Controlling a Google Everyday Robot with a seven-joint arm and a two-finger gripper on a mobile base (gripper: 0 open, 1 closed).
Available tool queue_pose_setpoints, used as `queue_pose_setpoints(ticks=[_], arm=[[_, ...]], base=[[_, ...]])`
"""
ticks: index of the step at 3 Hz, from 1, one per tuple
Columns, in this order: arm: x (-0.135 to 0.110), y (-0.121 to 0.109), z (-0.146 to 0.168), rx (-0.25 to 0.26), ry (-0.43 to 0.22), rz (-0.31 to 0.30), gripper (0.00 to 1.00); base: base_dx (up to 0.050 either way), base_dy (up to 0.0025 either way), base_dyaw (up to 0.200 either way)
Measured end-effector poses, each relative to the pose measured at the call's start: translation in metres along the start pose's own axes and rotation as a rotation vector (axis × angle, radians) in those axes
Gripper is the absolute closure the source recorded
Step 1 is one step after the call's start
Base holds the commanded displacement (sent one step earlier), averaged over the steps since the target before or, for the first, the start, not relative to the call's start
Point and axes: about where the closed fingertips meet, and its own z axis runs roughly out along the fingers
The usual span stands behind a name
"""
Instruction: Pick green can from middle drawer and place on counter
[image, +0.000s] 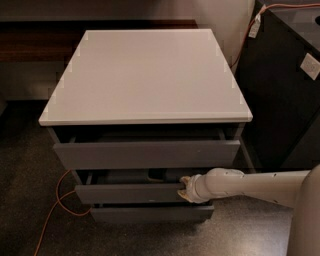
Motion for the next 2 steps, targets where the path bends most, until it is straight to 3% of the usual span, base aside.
queue_pose_setpoints(ticks=[2], arm=[[-0.0001,0.0003,0.0001,-0.001,0.000,0.000,1.00]], base=[[0.000,0.00000,0.000]])
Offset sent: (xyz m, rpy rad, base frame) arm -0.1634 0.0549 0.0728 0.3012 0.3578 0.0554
